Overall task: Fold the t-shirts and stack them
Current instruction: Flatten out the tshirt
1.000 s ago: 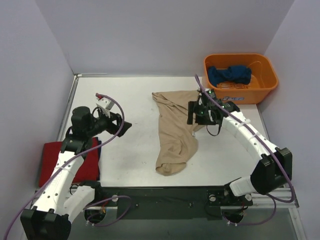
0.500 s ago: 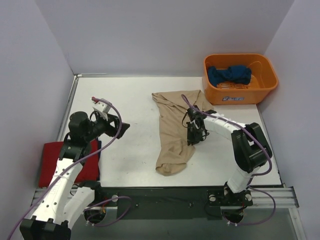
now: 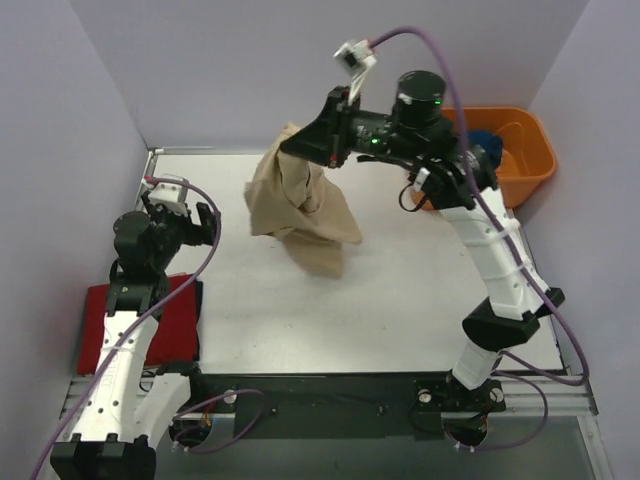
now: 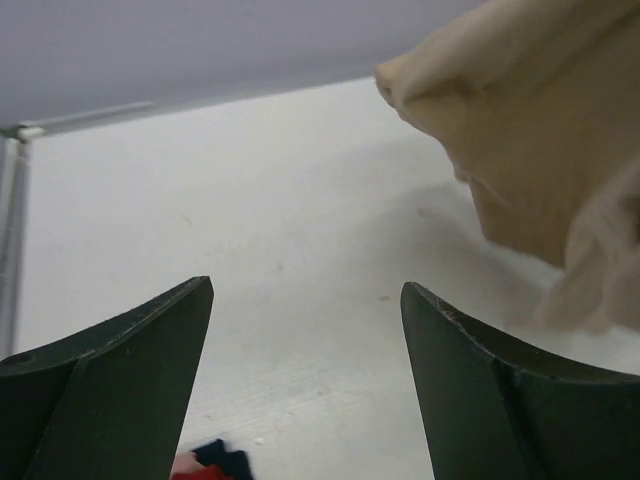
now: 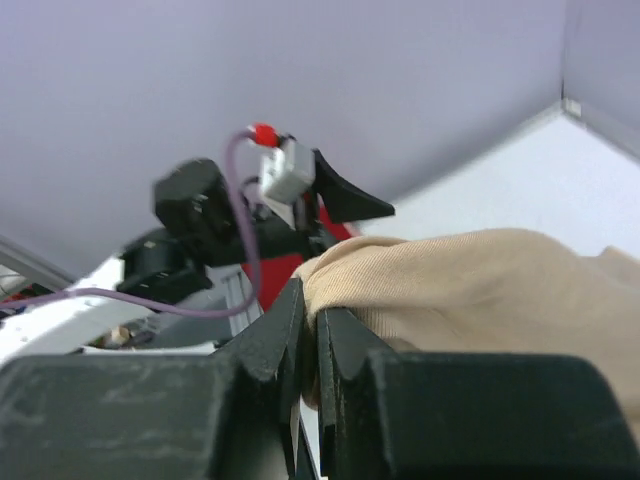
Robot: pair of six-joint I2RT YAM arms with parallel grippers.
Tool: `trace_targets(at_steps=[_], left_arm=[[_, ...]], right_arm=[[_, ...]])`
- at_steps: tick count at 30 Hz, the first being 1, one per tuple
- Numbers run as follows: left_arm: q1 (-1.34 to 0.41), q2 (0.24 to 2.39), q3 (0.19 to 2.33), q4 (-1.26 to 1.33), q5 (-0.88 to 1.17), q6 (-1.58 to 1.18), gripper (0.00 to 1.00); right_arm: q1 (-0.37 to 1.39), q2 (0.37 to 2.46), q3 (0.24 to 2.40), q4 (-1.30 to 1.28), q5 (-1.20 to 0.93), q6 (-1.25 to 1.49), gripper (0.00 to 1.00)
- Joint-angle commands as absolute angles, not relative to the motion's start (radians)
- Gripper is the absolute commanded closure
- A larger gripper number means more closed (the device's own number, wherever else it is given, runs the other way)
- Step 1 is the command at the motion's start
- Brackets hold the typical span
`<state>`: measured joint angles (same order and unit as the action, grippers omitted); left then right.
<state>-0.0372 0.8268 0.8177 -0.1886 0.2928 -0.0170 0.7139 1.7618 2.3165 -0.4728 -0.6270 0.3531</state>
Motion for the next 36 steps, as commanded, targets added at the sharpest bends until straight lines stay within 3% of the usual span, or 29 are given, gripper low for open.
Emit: trace_targets(at_steps=[1,4,7,11,14,18,28,36], left_arm=[[-0.005,0.825,0.932,0.035,0.097,0.103,0.13],[-0.005,0.825,0.963,0.063,0.197,0.233,0.15],[-0.005,0.830,0.976,0.020,0.394,0.265,0.19],[-0.011,0.845,0.973,-0.202,0.625,0.307,0.26],[-0.026,0.848,0.950,-0.357,0.740,0.394,0.35],[-0.072,0.871,0.884,-0.557,0.741,0.546,0.49],[-0.331,0.992,0.790,-0.978,0.618,0.824,0.48],[-0.549,1.190,0.732,-0.758,0.473,0.683,0.45]], right_arm=[[0.661,1.704,2.324,-0.202,-0.736,0.564,1.00],[0.553,1.610,2.167,-0.077,-0.684,0.705,1.00],[0.457,1.531,1.992,-0.110,-0.611,0.736,1.00],[0.344,1.375,1.630,-0.150,-0.658,0.692,1.00],[0.229,1.301,1.348,-0.202,-0.721,0.611,1.00],[0.150,1.279,1.124,-0.296,-0.741,0.432,1.00],[0.109,1.445,1.063,-0.374,-0.632,0.316,1.00],[0.107,1.430,1.057,-0.368,-0.591,0.299,1.00]])
